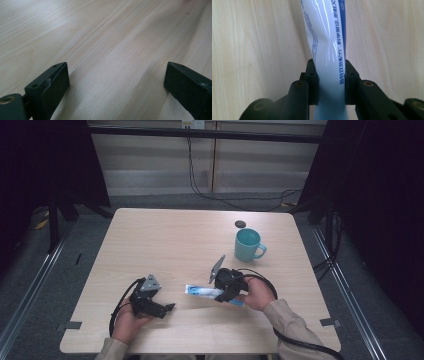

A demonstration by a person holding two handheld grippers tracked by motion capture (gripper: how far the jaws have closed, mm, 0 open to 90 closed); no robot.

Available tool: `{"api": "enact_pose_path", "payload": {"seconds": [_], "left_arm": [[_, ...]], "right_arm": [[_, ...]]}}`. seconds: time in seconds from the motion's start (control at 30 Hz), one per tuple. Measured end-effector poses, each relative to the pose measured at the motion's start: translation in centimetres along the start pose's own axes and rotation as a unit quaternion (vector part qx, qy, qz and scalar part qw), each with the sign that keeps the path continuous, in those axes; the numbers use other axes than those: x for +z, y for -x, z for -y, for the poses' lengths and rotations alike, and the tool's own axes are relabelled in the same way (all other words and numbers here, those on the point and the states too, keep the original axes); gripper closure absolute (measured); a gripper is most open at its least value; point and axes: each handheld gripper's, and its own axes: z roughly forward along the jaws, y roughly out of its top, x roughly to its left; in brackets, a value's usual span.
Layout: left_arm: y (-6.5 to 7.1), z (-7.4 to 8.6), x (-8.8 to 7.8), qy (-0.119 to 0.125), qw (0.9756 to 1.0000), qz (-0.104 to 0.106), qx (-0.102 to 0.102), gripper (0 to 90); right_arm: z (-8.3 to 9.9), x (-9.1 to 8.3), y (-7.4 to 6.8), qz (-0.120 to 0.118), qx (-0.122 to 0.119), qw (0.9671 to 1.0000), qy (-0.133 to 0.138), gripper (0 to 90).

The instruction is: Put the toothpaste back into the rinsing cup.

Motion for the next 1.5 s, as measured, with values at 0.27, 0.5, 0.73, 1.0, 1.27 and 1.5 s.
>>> {"api": "enact_pose_path", "payload": {"seconds": [0.27,0.5,0.73,1.0,1.27,1.5], "left_arm": [[0.0,0.0,0.0,0.000,1.0000,0.000,0.000,5.9],[0.0,0.0,0.0,0.000,1.0000,0.000,0.000,5.9],[0.0,0.0,0.0,0.000,1.0000,0.000,0.000,5.9],[0.0,0.0,0.0,0.000,1.0000,0.000,0.000,5.9],[0.0,0.0,0.0,0.001,1.0000,0.000,-0.001,5.9],[0.0,0.0,0.0,0.001,1.0000,0.000,-0.001,5.9]], "right_arm": [[1.4,-1.9,0.9,0.005,0.048,0.9972,0.058,72.0],[2.3,-3.2,1.4,0.014,0.065,0.9921,0.107,71.9],[3.1,-3.8,1.7,0.021,0.090,0.9872,0.130,72.0],[4.1,-4.6,2.1,0.027,0.112,0.9798,0.163,72.1],[4.9,-5.5,2.6,0.041,0.131,0.9699,0.201,72.0],[5.8,-6.3,2.9,0.056,0.151,0.9580,0.237,72.0]]}}
